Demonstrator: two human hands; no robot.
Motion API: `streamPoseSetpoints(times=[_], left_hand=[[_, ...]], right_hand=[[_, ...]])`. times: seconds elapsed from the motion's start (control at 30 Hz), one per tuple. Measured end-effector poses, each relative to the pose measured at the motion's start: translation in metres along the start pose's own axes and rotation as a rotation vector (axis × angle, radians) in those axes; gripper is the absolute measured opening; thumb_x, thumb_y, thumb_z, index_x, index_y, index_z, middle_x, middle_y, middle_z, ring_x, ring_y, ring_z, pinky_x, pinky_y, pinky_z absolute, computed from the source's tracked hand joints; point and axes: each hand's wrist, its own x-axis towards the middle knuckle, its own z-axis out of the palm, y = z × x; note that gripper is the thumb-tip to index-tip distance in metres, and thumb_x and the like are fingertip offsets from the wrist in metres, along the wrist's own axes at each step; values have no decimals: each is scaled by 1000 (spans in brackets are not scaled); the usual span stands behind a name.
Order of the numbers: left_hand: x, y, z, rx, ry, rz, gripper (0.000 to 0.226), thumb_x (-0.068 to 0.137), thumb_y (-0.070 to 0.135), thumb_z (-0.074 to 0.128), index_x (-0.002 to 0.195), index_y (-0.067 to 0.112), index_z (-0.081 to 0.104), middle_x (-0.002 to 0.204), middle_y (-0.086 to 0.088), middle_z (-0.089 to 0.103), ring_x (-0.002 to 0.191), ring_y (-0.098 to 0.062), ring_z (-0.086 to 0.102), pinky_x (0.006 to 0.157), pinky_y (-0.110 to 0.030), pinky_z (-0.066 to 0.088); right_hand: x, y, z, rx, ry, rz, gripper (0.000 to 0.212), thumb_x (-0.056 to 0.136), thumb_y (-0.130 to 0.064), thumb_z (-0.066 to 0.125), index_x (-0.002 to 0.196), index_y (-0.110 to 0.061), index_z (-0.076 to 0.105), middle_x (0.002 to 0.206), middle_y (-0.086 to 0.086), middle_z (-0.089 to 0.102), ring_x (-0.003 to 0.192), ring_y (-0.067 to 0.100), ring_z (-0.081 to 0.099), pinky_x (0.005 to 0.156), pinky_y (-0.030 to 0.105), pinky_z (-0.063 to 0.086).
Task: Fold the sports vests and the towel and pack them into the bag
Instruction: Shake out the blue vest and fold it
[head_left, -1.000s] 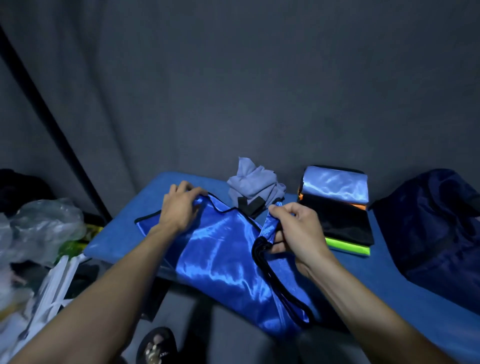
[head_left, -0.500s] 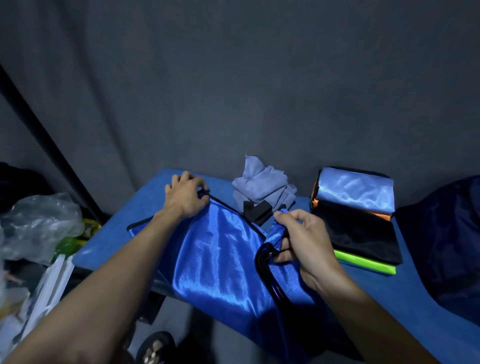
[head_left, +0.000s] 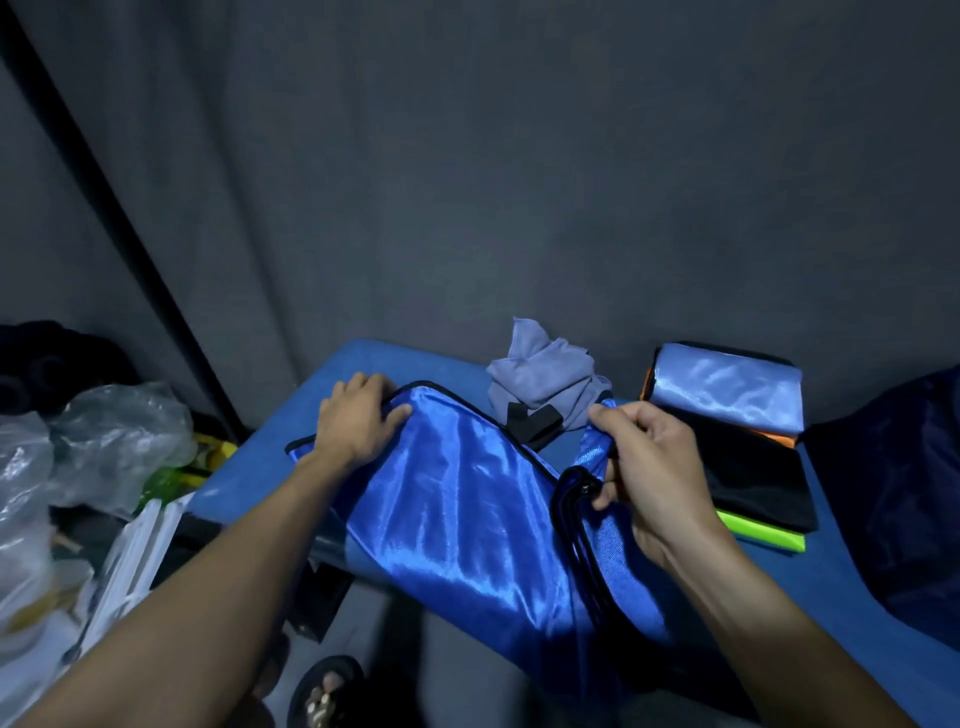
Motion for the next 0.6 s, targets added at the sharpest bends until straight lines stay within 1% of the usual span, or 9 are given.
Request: streamPoseSetpoints(times=[0.1,0.2,0.27,0.33,0.4,0.47,0.5,0.53,0.6], left_hand=[[0,-6,-3,18,16,-27,19,98,38,57,111,24,62,112,-2,56,109,-29,49,91,-44,38],[3,-6,-4,-19,157,102,11,94,23,60,104,24,64,103,1,58,99,-28,53,82,-38,38],[5,-5,-4,-125,37,238,10,94,27,59,98,28,67,98,4,60,95,-24,57,82,-37,43],[3,-7,0,-82,-122,317,23,92,36,51,104,31,70,104,5,61,98,-21,57,89,-39,47],[7,-12,1,-108,-91,340,32,87,30,47,105,28,73,105,5,63,99,-22,58,92,-37,46],[9,-6,-7,-371,-26,231,32,89,13,47,98,20,77,98,3,68,94,-18,61,86,-21,43],[10,1,-13,-578,-67,106,32,93,8,46,95,17,77,96,-1,71,91,-17,62,79,-15,43],[13,8,-18,-786,-152,-22,31,96,11,47,90,17,76,93,-6,72,87,-18,61,74,-16,45],[19,11,-18,-1008,-335,-229,41,95,46,46,81,20,74,86,-9,70,82,-24,58,72,-31,44]], right_hand=[[-2,-12,9,3,-12,-14,17,96,-12,65,85,-6,54,54,9,41,36,14,34,31,24,40],[0,-30,26,37,-16,-55,23,97,-9,63,77,-9,50,45,2,47,32,12,37,31,22,39],[5,-39,45,35,-27,-91,24,96,-9,62,76,-10,50,44,2,48,31,12,40,30,23,39],[14,-36,71,0,-54,-94,22,95,-9,63,77,-10,51,46,6,50,30,14,44,31,23,40],[26,-26,100,-49,-83,-54,19,94,-11,63,79,-11,51,49,10,57,31,16,51,32,23,42],[44,-11,134,-109,-96,-16,17,94,-13,62,81,-12,50,54,13,64,37,21,60,34,25,45],[54,-4,150,-150,-97,-4,15,94,-15,61,83,-12,51,58,15,68,41,24,65,35,27,48],[62,3,164,-200,-102,9,13,93,-18,61,86,-12,52,62,16,70,46,26,68,38,30,52],[73,14,186,-306,-168,80,16,97,-25,59,90,-12,53,70,14,73,52,27,71,44,33,56]])
